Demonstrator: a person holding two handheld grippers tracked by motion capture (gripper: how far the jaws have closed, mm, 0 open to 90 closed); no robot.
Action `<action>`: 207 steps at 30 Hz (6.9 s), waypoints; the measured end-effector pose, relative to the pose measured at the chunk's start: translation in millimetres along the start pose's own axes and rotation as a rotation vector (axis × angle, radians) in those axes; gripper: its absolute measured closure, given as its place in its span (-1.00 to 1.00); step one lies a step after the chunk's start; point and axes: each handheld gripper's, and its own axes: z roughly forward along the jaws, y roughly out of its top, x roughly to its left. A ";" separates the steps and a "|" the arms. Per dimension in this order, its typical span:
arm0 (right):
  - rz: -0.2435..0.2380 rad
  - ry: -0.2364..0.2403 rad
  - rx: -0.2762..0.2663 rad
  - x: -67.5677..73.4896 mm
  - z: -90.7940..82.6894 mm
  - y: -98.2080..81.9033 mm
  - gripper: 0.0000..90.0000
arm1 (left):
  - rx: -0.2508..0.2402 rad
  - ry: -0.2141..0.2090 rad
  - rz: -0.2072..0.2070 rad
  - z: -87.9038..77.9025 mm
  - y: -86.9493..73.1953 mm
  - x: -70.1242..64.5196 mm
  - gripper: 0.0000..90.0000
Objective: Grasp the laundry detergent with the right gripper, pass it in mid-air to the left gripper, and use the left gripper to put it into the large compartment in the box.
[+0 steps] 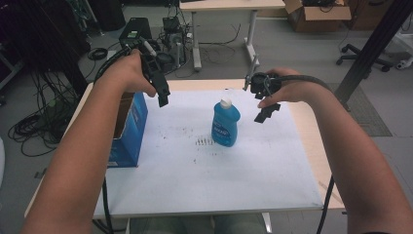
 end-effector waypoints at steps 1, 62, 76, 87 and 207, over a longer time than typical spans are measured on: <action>-0.002 0.001 0.002 0.1 0.3 -0.3 -0.91 | -0.002 -0.002 0.006 -0.3 0.4 -0.8 -0.99; 0.063 0.018 -0.124 24.6 45.3 -25.6 -0.91 | 0.001 0.013 0.323 6.5 -47.9 -92.2 -0.99; 0.113 0.013 -0.222 26.5 65.8 -31.5 -0.91 | 0.000 0.017 0.347 2.5 -58.4 -98.7 -0.99; 0.148 0.010 -0.294 28.7 80.2 -38.6 -0.91 | 0.015 0.015 0.363 4.0 -61.2 -102.8 -0.99; 0.365 -0.143 -0.890 37.3 159.7 -19.5 -0.87 | 0.029 -0.030 0.387 18.6 -73.7 -106.3 -0.99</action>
